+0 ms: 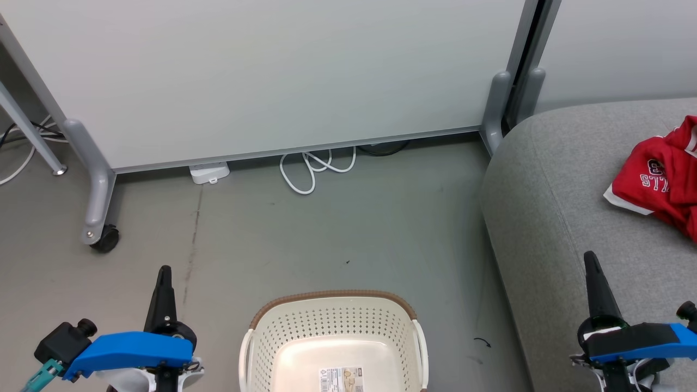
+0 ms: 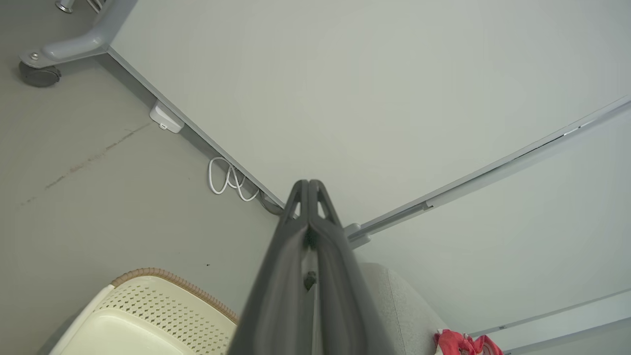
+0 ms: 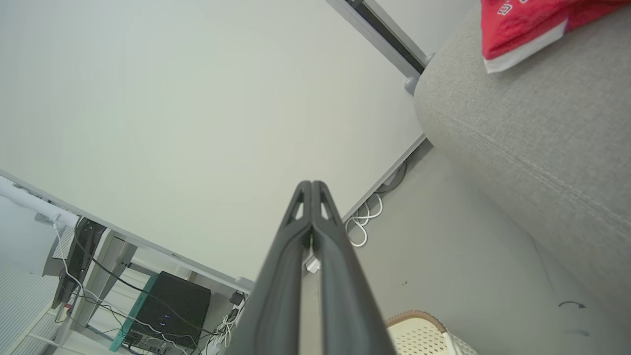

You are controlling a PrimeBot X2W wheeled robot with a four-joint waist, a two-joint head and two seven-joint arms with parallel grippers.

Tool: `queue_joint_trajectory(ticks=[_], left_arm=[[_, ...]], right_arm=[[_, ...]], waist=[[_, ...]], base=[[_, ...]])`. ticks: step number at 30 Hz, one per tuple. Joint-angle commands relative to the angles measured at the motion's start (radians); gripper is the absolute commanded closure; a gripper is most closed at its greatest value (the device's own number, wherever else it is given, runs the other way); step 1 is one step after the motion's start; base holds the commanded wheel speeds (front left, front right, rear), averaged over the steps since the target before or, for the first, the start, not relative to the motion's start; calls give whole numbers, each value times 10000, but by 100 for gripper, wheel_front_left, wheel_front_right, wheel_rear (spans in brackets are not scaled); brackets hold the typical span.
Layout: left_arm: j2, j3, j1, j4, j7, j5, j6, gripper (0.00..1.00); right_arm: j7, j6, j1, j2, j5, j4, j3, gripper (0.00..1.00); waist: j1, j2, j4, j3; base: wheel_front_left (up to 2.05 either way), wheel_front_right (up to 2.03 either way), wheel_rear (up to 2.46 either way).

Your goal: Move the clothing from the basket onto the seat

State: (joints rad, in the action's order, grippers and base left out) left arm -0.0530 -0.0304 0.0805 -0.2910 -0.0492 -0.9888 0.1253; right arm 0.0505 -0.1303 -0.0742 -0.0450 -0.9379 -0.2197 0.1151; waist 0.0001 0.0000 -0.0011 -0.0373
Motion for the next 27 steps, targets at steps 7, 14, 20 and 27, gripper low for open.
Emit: queue_joint_trajectory(ticks=[7,14,20,27], left_arm=[[-16,-177,255,192,247,-949,46,100],[-11,-275,275,230,445,-1667,52,100],[-5,-358,284,264,594,-2250,57,100],[-1,-438,299,302,765,-2896,62,100]], right_arm=[[-255,-5,-264,-61,-1050,38,0,100],[-453,-5,-289,-64,-1823,0,-1,100],[-605,-5,-314,-66,-2454,-32,-2,100],[-781,-5,-309,-68,-3154,-68,-4,100]], waist=[[-1,0,2,35],[-1,0,3,68],[-1,0,4,96],[-1,0,5,129]], base=[[0,0,0],[0,0,0],[0,0,0],[0,0,0]])
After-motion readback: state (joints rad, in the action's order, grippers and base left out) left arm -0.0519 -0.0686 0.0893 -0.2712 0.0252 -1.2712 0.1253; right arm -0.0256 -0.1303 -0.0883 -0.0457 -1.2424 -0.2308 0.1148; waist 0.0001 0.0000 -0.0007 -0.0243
